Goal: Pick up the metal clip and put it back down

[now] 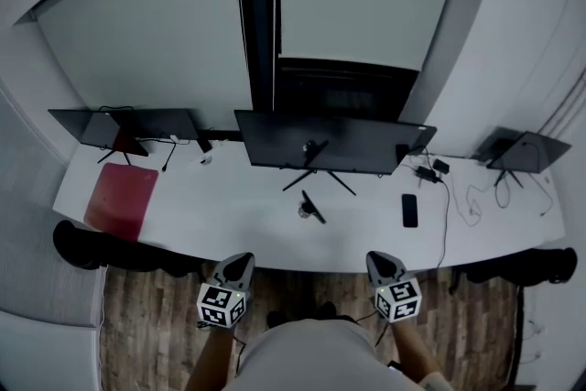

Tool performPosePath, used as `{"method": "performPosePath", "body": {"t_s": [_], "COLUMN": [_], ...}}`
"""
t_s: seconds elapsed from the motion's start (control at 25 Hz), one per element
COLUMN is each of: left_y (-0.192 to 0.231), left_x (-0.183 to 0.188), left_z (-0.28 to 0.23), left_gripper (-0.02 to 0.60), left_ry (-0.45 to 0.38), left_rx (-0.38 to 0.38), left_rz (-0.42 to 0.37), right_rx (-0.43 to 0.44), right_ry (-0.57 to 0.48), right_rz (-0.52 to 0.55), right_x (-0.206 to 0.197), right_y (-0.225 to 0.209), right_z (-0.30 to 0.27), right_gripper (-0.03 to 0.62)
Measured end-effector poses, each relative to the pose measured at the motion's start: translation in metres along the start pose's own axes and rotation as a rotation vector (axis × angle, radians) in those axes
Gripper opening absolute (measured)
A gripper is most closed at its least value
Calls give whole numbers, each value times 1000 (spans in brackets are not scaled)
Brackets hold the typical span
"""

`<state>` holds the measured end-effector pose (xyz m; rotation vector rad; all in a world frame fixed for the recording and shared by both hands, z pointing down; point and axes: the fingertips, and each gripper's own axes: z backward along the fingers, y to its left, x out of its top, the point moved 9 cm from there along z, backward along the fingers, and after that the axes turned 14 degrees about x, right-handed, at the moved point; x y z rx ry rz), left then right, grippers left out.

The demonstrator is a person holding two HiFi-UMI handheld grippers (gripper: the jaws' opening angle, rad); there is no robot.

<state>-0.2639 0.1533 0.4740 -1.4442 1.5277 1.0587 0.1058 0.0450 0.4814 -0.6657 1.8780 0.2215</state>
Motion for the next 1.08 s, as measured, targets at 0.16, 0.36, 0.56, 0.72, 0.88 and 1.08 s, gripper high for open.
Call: {"method": "performPosePath", "body": {"t_s": [0.16, 0.36, 0.56, 0.72, 0.88, 1.08], "left_y": [-6, -9, -9, -10, -10, -10], "left_x": [1, 1, 2, 2, 2, 0], "left_z": [-2, -7, -11, -13, -16, -18], "left_gripper": [32, 33, 32, 32, 33, 32], "left_ry": [-2, -2, -2, 2, 3, 8], "left_rx": [-4, -7, 0, 5, 7, 13], "left_rz": [10, 39, 49, 56, 61, 62], "right_rx": [0, 7, 14, 15, 19, 23], "right_ry": [-10, -26, -12, -9, -16, -20], "right_rz": [-2, -5, -8, -11, -11, -14], "right_x": [-1, -2, 3, 6, 4, 0], "right_y": [-6, -13, -14, -16, -20, -24], "right_z": [2, 2, 0, -2, -5, -7], "right_gripper": [34, 34, 34, 34, 34, 34]}}
